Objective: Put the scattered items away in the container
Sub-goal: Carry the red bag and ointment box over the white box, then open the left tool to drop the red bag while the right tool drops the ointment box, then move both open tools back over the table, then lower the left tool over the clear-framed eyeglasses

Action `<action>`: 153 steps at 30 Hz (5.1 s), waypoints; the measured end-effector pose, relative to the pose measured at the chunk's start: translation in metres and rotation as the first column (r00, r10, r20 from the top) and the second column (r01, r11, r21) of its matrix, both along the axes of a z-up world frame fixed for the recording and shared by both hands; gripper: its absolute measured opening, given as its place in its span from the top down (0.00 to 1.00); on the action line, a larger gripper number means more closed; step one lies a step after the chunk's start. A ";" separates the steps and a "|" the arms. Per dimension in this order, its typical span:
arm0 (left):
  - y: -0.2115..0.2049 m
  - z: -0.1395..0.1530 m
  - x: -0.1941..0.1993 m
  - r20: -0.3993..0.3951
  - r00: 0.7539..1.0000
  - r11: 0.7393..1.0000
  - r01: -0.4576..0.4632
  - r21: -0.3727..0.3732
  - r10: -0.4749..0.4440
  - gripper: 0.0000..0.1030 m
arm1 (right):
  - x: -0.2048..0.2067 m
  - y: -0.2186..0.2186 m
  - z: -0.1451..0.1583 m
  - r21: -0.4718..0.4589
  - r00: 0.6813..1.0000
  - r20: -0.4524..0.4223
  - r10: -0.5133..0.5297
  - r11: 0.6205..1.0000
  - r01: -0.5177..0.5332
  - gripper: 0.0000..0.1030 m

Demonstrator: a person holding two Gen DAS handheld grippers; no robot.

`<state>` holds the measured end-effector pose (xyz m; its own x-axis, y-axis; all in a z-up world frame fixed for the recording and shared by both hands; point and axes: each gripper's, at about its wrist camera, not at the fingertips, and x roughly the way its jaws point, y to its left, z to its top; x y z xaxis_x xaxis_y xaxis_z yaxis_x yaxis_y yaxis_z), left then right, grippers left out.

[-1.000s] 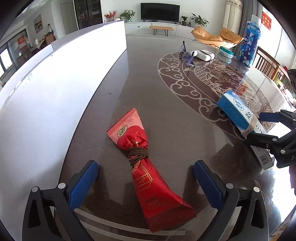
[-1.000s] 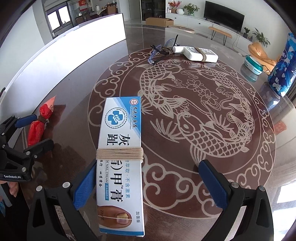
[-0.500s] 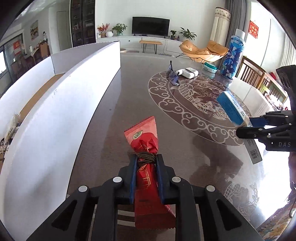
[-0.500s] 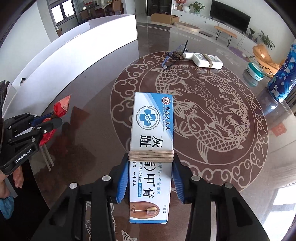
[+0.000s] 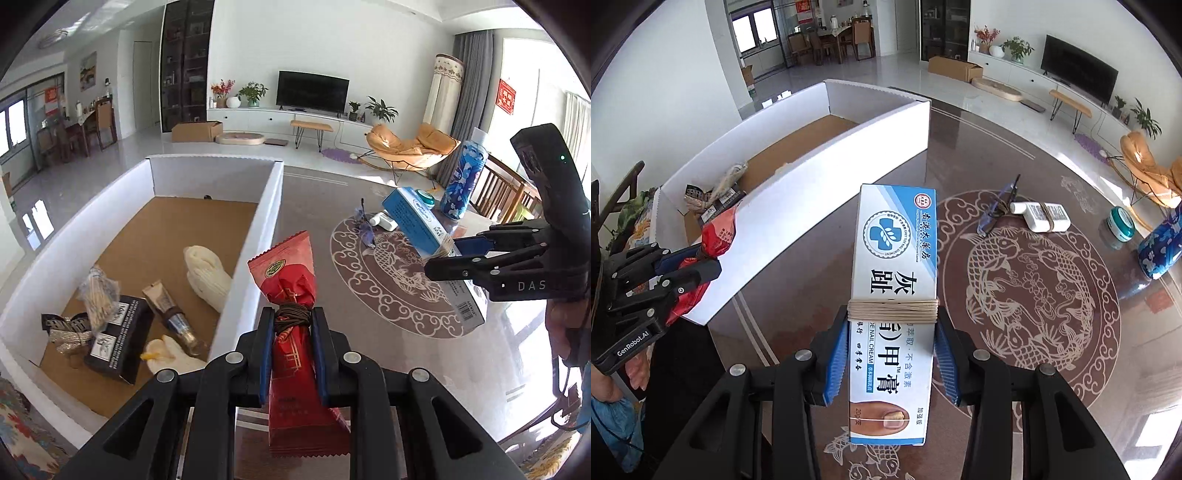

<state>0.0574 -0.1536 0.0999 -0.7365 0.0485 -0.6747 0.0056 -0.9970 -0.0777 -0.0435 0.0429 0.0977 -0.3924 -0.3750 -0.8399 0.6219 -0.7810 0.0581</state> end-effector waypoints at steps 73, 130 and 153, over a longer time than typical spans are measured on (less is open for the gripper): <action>0.173 -0.104 -0.097 0.217 0.962 0.959 0.207 -0.193 -0.164 0.18 | -0.071 0.196 -0.143 0.017 0.849 -0.073 -0.523 0.851 0.525 0.01; 0.181 -0.143 -0.317 0.232 0.960 0.981 0.178 -0.080 -0.156 0.00 | -0.069 0.192 -0.142 0.031 0.823 -0.118 -0.556 0.826 0.563 0.01; 0.137 -0.133 -0.229 0.178 0.983 0.993 0.060 -0.100 -0.042 0.74 | -0.068 0.192 -0.141 0.041 0.816 -0.128 -0.563 0.820 0.572 0.01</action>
